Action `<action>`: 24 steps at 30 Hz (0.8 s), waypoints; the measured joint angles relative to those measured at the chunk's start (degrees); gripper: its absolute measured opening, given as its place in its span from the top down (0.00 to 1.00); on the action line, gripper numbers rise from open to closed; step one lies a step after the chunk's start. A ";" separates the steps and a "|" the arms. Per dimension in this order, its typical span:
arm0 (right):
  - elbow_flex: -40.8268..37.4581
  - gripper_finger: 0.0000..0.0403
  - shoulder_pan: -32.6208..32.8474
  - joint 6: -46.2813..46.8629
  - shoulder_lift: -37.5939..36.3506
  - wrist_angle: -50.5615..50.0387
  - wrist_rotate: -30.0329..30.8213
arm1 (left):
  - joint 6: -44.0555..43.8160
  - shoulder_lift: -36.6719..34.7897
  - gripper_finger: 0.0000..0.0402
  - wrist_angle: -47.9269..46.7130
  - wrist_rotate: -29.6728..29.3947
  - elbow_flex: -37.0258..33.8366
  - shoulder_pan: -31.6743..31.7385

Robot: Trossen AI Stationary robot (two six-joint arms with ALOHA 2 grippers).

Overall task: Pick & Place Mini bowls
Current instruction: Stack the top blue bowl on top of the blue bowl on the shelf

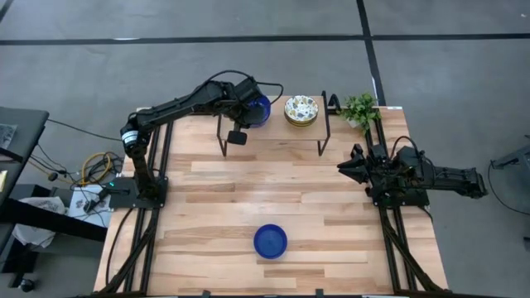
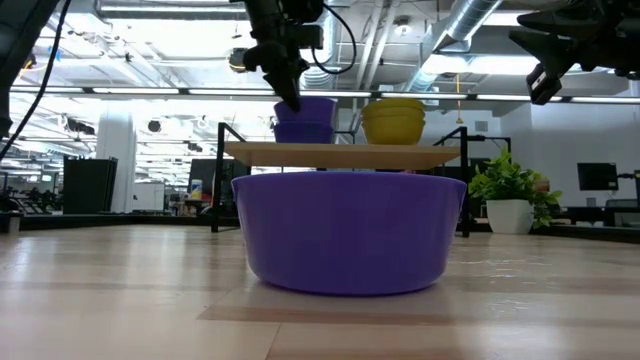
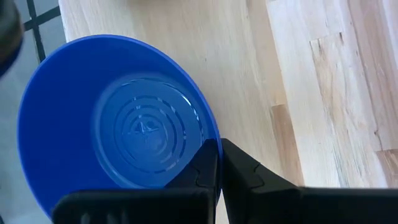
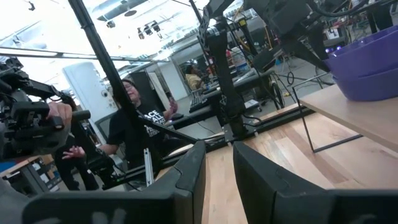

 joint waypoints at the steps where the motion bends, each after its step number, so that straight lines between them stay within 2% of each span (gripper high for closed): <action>1: 0.00 0.82 0.01 0.00 -0.01 0.00 -0.02 | 0.00 0.00 0.98 0.03 0.00 0.00 0.00; 15: 0.00 0.82 0.01 0.00 -0.01 0.00 -0.02 | 0.00 0.00 0.98 0.24 -1.20 0.00 0.03; 24: 0.00 0.82 0.00 0.00 0.01 0.00 -0.02 | 0.00 -0.02 0.79 0.48 -1.74 0.00 0.01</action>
